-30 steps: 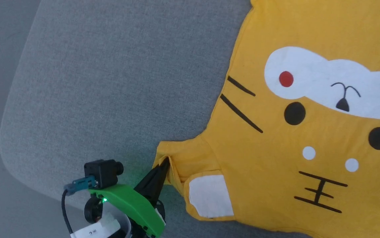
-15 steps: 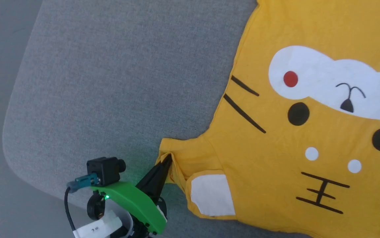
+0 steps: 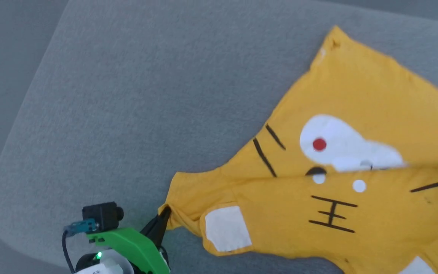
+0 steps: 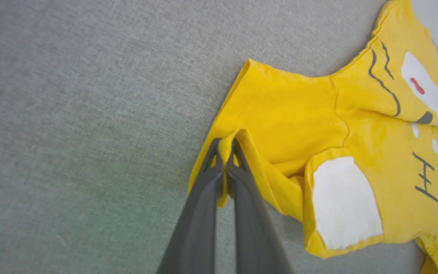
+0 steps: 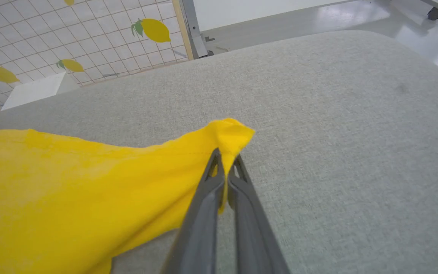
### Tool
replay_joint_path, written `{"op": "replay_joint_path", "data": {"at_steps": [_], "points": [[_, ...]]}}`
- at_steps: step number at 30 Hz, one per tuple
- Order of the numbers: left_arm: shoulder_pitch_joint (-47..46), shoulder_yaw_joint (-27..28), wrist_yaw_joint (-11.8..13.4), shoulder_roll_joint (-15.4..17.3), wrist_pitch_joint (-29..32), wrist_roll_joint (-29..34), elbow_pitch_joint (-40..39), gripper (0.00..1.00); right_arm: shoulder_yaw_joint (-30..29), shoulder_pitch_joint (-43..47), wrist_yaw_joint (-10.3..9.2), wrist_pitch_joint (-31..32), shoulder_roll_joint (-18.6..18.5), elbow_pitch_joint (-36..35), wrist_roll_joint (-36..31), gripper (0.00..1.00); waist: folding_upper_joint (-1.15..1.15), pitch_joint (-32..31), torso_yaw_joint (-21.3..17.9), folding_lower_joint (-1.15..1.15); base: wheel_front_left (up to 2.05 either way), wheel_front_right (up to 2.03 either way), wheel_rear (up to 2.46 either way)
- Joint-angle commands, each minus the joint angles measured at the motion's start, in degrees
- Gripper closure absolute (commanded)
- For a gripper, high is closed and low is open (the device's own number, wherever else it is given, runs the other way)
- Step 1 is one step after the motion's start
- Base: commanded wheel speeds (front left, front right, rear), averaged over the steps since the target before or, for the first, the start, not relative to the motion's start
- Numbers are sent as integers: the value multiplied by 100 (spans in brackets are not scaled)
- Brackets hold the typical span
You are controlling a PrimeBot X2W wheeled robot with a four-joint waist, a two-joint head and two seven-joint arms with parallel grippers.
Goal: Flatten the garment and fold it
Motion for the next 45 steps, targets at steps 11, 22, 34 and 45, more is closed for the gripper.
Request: {"op": "replay_joint_path", "data": {"at_steps": [11,22,34,45], "points": [[276,76,171,153,130,-39,-200,100,-524,1460,-8,1750,436,-141,-99,100,0,-856,-794,-1,0,0,0],[276,43,175,180,186,-80,-286,100,-374,1684,-8,2449,441,202,57,0,0,-931,-822,-1,0,0,0],[228,-4,159,214,208,-79,-246,100,1476,702,-8,-463,106,-380,343,0,0,-848,-746,-1,0,0,0],[-57,-109,62,143,155,-65,-146,100,3565,-1113,-8,-868,-755,1537,593,0,0,-429,-465,-1,0,0,0]]}}
